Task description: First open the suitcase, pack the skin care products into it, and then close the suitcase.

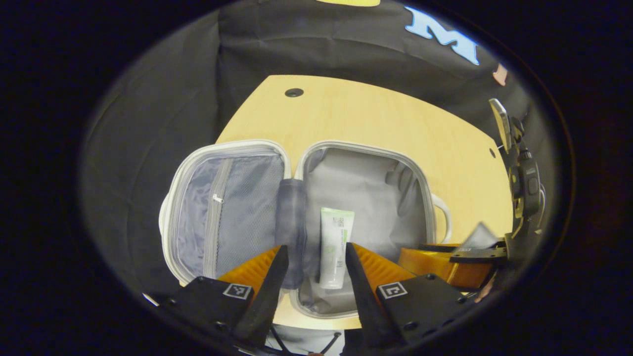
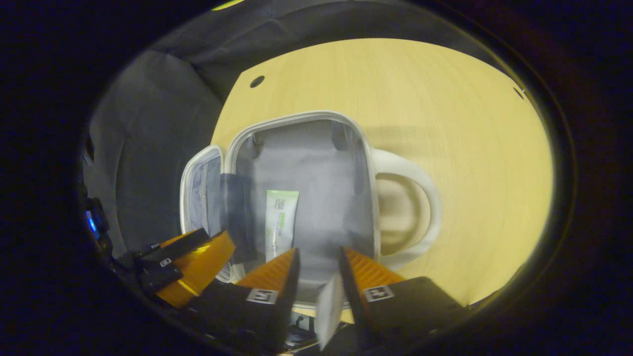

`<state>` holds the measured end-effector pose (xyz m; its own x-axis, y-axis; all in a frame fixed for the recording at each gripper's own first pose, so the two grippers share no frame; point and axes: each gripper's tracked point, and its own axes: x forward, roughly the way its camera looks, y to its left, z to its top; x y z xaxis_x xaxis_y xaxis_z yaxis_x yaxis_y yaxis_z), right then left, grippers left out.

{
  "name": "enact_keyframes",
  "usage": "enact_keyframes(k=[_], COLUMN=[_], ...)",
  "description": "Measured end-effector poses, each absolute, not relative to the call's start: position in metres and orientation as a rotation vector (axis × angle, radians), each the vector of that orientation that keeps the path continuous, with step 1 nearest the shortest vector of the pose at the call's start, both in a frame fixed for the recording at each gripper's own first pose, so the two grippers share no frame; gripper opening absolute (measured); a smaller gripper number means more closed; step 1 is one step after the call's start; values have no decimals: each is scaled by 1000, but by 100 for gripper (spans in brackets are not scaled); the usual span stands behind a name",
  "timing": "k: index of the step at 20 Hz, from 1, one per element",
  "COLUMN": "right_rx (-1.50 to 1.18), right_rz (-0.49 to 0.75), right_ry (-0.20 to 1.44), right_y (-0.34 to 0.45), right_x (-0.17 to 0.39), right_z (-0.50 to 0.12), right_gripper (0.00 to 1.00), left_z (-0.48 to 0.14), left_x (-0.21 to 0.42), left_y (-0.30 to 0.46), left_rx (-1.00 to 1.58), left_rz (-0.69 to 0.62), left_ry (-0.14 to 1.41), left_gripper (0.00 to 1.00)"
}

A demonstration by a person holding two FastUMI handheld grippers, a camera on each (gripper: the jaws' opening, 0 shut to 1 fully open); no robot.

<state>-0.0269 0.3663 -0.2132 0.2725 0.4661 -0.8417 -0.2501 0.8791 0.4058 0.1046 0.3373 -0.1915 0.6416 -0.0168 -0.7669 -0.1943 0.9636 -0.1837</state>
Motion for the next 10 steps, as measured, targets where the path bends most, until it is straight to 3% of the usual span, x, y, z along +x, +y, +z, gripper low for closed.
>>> enact_keyframes(k=[2,6,10], right_rx=[206,247,305], right_rz=[475,537,628], right_ry=[1177,1155,1090], right_y=[367,360,326], right_x=[-25,-30,-35], right_z=[-214,-195,-176], right_gripper=[95,95,95], left_z=[-192,-186,-169], left_x=[102,94,67], left_y=[346,389,497], left_rx=[-275,-364,-562], left_rz=[113,134,290], left_ry=[857,775,692], left_gripper=[78,78,80])
